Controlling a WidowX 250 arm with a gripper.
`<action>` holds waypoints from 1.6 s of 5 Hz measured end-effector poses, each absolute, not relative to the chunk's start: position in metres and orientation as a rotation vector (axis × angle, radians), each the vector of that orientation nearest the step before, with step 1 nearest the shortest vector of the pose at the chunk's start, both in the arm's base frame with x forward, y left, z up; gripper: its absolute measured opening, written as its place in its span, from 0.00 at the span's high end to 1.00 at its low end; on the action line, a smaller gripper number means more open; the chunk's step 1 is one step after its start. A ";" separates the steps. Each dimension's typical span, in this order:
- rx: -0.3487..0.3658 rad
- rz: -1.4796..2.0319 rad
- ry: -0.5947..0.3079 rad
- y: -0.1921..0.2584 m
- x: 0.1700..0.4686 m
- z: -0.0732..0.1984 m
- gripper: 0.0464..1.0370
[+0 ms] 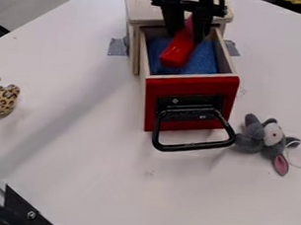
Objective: Put the red object into the drawer
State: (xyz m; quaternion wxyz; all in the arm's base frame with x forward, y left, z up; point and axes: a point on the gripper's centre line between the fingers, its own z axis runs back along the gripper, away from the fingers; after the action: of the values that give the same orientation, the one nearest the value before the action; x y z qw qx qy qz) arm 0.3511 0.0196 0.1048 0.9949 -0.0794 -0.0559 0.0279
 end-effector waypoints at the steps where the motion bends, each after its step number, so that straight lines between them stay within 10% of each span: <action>1: -0.165 0.047 -0.113 0.017 0.351 0.105 0.50; 3: -0.158 0.002 -0.095 0.013 0.348 0.103 0.44; 5: -0.138 -0.005 -0.105 0.016 0.351 0.108 0.04; 8: -0.092 0.176 -0.160 0.047 0.346 0.145 0.04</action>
State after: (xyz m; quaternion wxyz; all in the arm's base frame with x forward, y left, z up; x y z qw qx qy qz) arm 0.3455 0.0467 0.1450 0.9919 -0.0460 -0.0798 0.0875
